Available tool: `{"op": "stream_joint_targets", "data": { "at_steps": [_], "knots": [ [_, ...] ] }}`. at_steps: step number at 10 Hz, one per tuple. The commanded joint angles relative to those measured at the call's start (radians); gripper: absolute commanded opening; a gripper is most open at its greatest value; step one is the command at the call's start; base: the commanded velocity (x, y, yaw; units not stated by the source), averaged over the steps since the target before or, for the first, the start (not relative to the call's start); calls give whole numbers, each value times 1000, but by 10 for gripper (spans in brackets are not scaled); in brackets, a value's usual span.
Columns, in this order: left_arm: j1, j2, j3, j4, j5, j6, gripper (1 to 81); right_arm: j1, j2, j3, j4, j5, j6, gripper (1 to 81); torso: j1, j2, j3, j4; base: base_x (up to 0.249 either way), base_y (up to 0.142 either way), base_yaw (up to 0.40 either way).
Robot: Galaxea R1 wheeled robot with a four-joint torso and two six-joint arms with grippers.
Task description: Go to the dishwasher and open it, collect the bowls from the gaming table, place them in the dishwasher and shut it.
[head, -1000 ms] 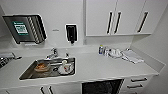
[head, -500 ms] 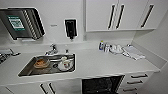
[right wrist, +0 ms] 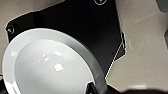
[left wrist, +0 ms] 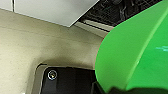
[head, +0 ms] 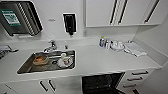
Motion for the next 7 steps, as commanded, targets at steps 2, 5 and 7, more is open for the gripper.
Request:
{"op": "stream_joint_targets", "data": {
  "at_steps": [2, 5, 7],
  "knots": [
    [-260, -120, 147, -20, 199, -34, 10, 33, -15, 4, -3, -89, -4, 10, 0, 0, 0, 0, 0, 0, 0],
    [-382, -123, 208, -43, 295, -34, 10, 34, -15, 3, -3, -89, -4, 10, 0, 0, -1, 0, 0, 0, 0],
    [-454, -108, 236, -62, 320, -34, 10, 36, -15, 4, -1, -89, -4, 10, 0, 0, -1, 0, 0, 0, 0]
  ]
}}
